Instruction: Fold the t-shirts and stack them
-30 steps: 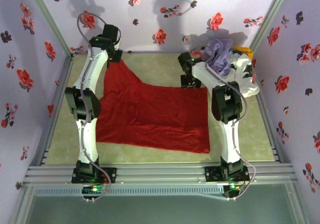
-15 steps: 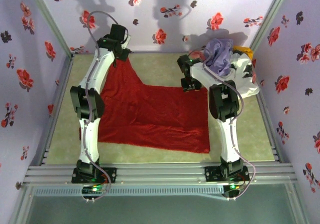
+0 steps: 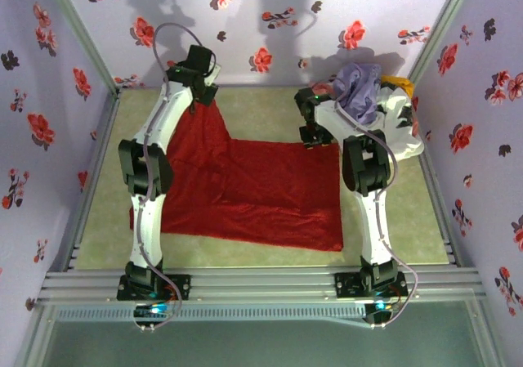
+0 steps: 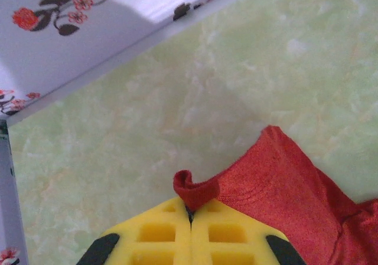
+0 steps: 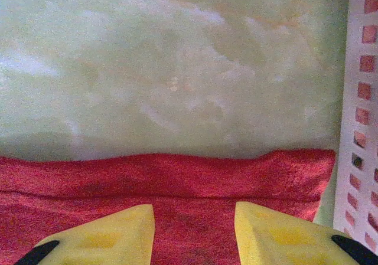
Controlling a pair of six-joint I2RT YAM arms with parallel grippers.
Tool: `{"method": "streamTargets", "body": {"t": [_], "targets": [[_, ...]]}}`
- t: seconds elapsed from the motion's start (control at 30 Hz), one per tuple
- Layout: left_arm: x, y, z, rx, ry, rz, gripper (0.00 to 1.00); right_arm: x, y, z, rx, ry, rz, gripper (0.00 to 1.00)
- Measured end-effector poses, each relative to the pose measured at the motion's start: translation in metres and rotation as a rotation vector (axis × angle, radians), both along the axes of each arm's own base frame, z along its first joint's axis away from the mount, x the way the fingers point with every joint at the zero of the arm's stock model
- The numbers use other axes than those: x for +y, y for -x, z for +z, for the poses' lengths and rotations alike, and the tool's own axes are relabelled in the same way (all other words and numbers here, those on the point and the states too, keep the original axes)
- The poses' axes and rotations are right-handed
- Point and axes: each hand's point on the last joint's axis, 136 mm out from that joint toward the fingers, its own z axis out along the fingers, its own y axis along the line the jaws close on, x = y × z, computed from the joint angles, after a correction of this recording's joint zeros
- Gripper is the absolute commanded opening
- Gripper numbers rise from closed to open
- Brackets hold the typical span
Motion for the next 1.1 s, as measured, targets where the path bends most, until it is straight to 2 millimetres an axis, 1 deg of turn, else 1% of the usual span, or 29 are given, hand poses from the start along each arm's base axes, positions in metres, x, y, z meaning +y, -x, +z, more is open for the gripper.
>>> {"method": "streamTargets", "body": {"t": [0.1, 0.2, 0.27, 0.3, 0.47, 0.67, 0.7, 0.83, 1.0, 1.1], "targets": [[0.002, 0.004, -0.010, 0.026, -0.012, 0.003, 0.00, 0.000, -0.004, -0.002, -0.004, 0.000, 0.010, 0.41], [0.005, 0.011, -0.019, 0.053, -0.023, 0.004, 0.00, 0.001, -0.008, -0.011, 0.002, 0.004, 0.022, 0.40], [0.007, 0.016, -0.023, 0.071, -0.029, 0.005, 0.00, 0.000, -0.008, -0.017, 0.014, 0.007, 0.027, 0.37], [0.008, 0.018, -0.025, 0.077, -0.032, 0.005, 0.00, 0.001, -0.008, -0.016, 0.012, 0.005, 0.028, 0.36], [0.012, 0.028, -0.023, 0.089, -0.038, 0.010, 0.00, 0.001, -0.009, -0.018, 0.018, -0.008, 0.039, 0.20], [0.024, 0.042, -0.014, 0.086, -0.048, 0.027, 0.00, 0.003, -0.008, -0.019, 0.026, -0.024, 0.044, 0.01], [0.026, 0.045, -0.013, 0.088, -0.049, 0.030, 0.00, 0.003, -0.008, -0.019, 0.024, -0.025, 0.044, 0.00], [0.037, 0.052, -0.003, 0.078, -0.051, 0.049, 0.00, 0.003, -0.006, -0.018, 0.020, -0.030, 0.042, 0.00], [0.050, 0.062, 0.009, 0.062, -0.047, 0.076, 0.00, 0.003, 0.003, -0.015, 0.033, -0.045, 0.044, 0.00], [0.054, 0.068, 0.013, 0.055, -0.042, 0.087, 0.00, 0.003, 0.007, -0.010, 0.028, -0.048, 0.045, 0.00]]}}
